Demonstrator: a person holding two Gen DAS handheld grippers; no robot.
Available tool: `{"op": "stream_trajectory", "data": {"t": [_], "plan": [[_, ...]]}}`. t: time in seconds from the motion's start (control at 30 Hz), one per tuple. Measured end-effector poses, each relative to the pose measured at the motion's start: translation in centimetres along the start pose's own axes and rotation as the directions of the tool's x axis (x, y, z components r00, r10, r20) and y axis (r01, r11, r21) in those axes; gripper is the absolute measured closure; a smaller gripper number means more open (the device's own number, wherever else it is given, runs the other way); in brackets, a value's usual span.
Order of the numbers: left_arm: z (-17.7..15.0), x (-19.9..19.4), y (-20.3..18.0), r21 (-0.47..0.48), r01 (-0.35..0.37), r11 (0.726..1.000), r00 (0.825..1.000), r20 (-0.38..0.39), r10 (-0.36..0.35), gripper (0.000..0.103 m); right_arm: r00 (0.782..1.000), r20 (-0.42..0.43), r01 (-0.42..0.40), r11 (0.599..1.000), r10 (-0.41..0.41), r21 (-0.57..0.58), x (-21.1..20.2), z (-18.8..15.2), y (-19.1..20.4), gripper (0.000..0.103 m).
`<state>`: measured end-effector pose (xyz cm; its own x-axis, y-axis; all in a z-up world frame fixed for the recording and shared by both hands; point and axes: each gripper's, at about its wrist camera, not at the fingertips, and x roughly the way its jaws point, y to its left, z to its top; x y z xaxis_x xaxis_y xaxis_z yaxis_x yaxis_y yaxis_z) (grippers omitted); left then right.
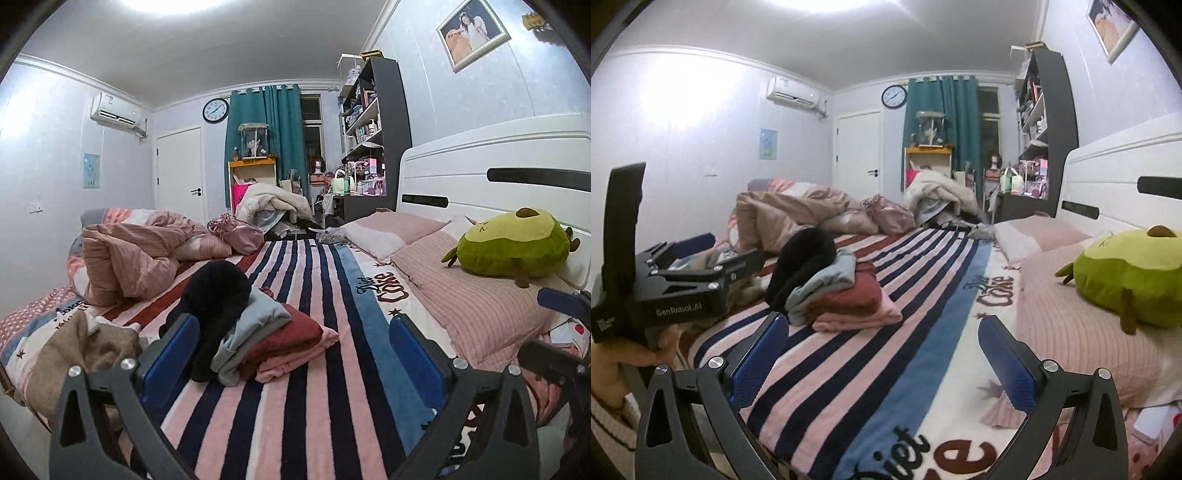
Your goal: Fold small clothes
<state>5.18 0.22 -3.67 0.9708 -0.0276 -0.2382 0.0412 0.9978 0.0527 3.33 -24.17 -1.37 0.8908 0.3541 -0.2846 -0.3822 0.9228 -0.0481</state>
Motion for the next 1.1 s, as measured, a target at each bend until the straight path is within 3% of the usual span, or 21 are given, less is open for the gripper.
{"op": "stream_trajectory", "data": {"t": [1.1], "plan": [[-0.4,-1.8,2.6,-0.053,-0.037,0.998,0.999,0.032,0.039,0.001,1.0,0.016,-0.016,1.0,0.017,-0.025,1.1,1.1,3.1,0.0]]}}
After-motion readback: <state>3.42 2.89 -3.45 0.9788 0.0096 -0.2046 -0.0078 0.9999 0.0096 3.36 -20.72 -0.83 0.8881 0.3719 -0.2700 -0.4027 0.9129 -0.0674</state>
